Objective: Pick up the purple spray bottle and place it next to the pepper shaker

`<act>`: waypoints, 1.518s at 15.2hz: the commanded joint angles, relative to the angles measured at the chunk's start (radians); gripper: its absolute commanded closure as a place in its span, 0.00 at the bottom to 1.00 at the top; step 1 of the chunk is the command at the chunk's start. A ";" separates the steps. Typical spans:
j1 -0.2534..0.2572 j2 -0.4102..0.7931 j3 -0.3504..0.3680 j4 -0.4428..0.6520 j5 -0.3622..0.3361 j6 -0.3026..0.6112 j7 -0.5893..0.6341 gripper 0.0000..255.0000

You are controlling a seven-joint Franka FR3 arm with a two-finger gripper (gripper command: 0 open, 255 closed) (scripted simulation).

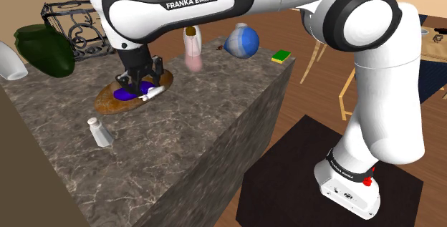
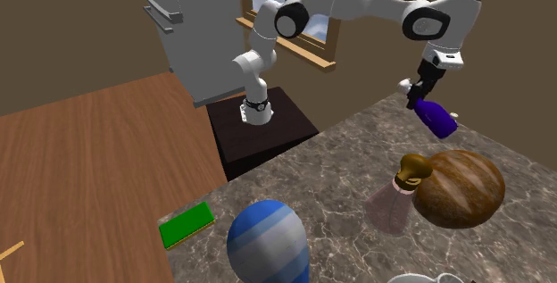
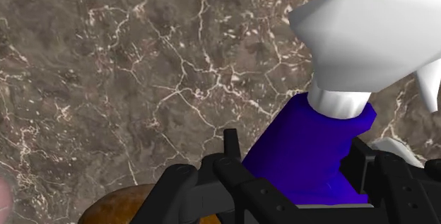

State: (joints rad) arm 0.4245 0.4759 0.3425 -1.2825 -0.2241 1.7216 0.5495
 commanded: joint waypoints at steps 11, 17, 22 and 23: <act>-0.010 0.011 -0.005 -0.143 -0.010 0.152 0.020 1.00; -0.012 0.029 -0.010 -0.197 -0.019 0.223 0.031 1.00; -0.012 0.049 -0.015 -0.234 -0.029 0.278 0.040 1.00; -0.012 0.054 -0.016 -0.241 -0.031 0.289 0.042 1.00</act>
State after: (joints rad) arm 0.4137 0.5287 0.3277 -1.5098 -0.2533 1.9959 0.5891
